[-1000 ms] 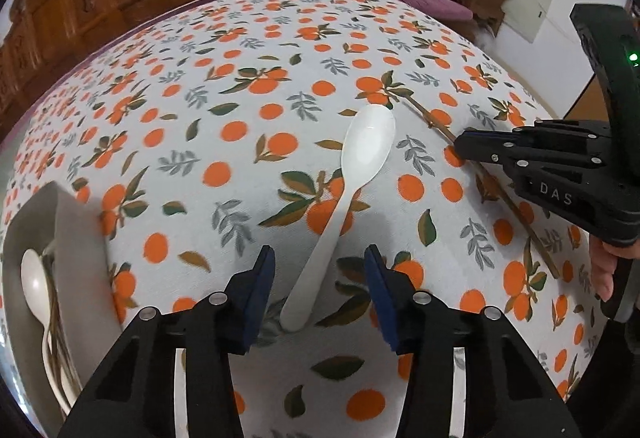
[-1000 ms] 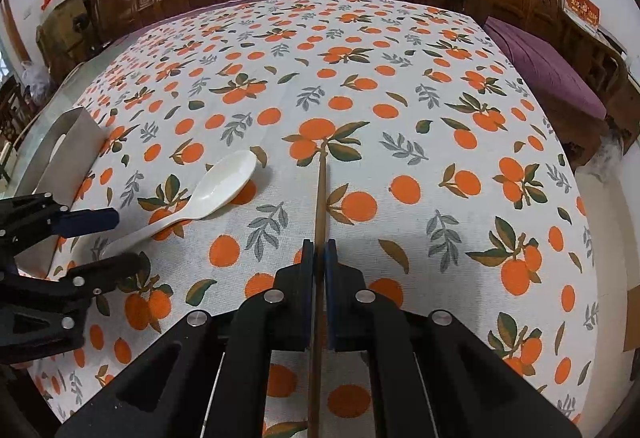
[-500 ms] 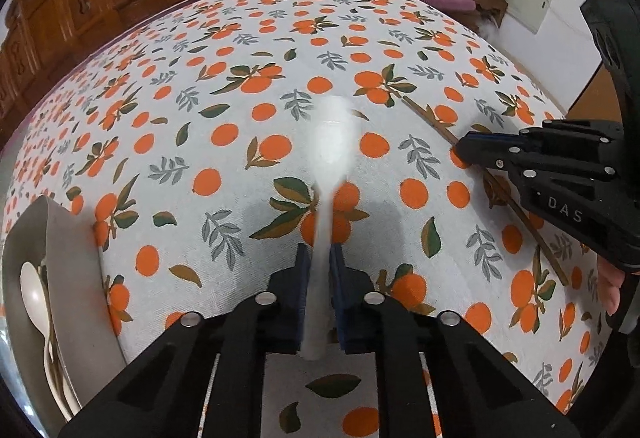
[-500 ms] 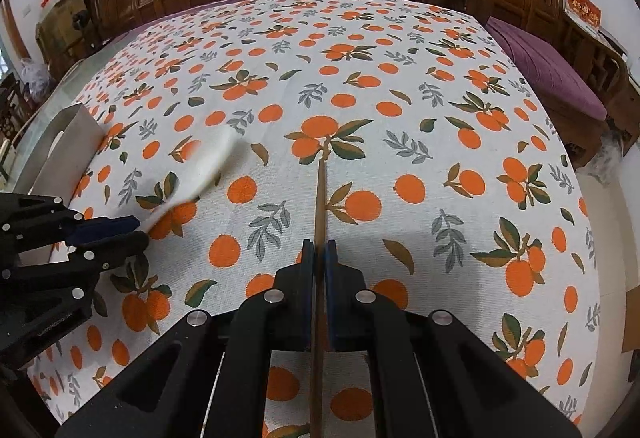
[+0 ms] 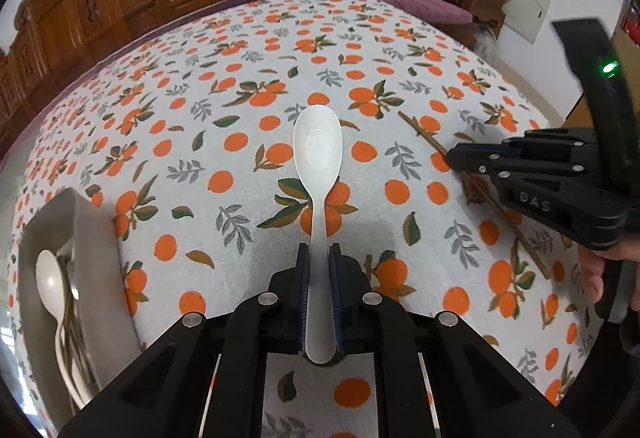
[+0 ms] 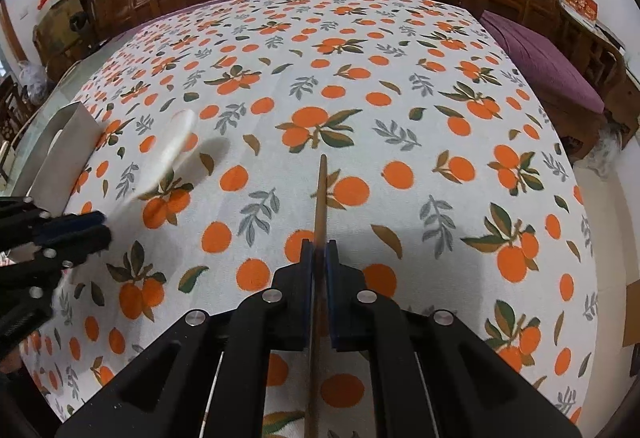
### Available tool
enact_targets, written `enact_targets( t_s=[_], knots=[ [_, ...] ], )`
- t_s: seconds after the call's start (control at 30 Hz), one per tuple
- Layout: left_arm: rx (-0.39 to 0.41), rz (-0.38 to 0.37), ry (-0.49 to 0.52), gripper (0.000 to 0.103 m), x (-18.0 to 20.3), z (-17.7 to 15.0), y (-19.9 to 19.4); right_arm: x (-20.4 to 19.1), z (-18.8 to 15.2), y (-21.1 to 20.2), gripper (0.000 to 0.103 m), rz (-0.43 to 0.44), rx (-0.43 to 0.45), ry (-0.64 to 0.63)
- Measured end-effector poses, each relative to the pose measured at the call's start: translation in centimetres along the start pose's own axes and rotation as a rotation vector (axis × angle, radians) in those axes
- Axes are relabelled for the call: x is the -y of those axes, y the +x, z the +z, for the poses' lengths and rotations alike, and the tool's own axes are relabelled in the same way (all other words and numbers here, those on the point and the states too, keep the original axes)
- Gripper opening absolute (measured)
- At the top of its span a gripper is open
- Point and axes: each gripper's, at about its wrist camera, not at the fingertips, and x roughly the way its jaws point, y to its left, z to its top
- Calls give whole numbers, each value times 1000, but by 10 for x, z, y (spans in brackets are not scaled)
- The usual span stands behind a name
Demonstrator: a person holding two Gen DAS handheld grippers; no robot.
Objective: Organize utensils
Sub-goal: 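Carry the white plastic spoon into the silver tray with the left gripper and release it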
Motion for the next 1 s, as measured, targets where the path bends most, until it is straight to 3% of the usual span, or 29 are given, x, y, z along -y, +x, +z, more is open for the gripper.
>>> enact_targets(
  t_s=[0.67,1.0],
  knots=[
    [129,31,-32,9,-31,-11,-89,-11,-27,-15,6,-58,-34,-11],
    [134,55,-65,9,-60,-29,-98,-33,-16,-27,6,16,22,-43]
  ],
)
